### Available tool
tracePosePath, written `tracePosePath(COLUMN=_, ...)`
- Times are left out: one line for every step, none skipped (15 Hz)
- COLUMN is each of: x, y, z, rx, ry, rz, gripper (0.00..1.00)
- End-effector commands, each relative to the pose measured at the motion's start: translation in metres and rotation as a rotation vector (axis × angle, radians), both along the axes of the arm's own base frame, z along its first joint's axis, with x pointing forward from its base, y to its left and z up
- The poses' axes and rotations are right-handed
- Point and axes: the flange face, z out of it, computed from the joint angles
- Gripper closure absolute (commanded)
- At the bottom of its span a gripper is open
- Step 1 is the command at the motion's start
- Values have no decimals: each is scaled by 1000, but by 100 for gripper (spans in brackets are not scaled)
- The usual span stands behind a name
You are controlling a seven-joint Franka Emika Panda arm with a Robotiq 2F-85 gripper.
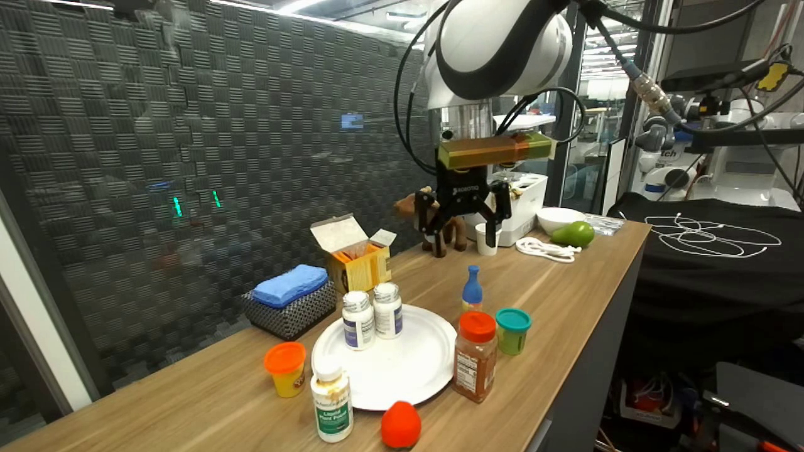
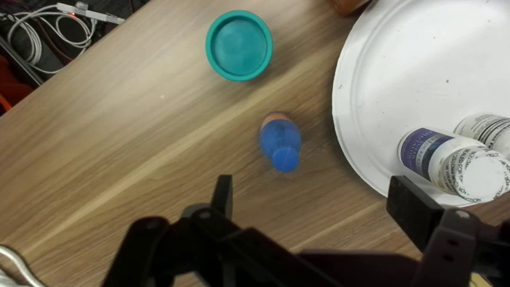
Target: Put all the bottles and the orange plushie surrounding the white plate on the white plate
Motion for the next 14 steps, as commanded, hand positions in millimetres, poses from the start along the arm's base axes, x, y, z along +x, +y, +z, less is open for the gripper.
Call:
tracePosePath(x=-17, y=2, z=1, rx=24, ry=-38, rz=-27, gripper=0)
tracePosePath(x=-20, y=1, z=-3, rx=41, ry=-34, rz=-42, gripper=0)
tracePosePath(x=-22, y=1, z=-5, rx=39, ry=-36, rz=-48, gripper=0)
tracePosePath(x=-24, y=2, z=-7, rx=43, ry=-36, rz=-53, gripper=0)
tracePosePath(x=-26, y=3, z=-8, rx=46, ry=-38, rz=-54, gripper=0)
tracePosePath(x=-27, y=3, z=-9, rx=47, ry=-40, rz=-54, gripper=0)
tracePosePath(x=-29, y=4, z=-10, rx=48, ry=-42, rz=-55, gripper=0)
tracePosePath(x=-30, y=4, z=-11, rx=46, ry=-46, rz=-53, gripper=0)
tracePosePath(x=-30, y=3, z=-12, rx=46, ry=-48, rz=-56, gripper=0)
tracePosePath(x=-30, y=3, z=-14, rx=46, ry=-50, rz=-65, gripper=0)
tracePosePath(x=-29, y=2, z=-15, rx=46, ry=-54, rz=-74, gripper=0)
tracePosePath(x=-29, y=3, z=-18, rx=45, ry=-51, rz=-78, gripper=0)
tracePosePath(x=-28, y=4, z=-21, rx=40, ry=-46, rz=-81, gripper=0)
tracePosePath(x=-28, y=4, z=-22, rx=37, ry=-45, rz=-82, gripper=0)
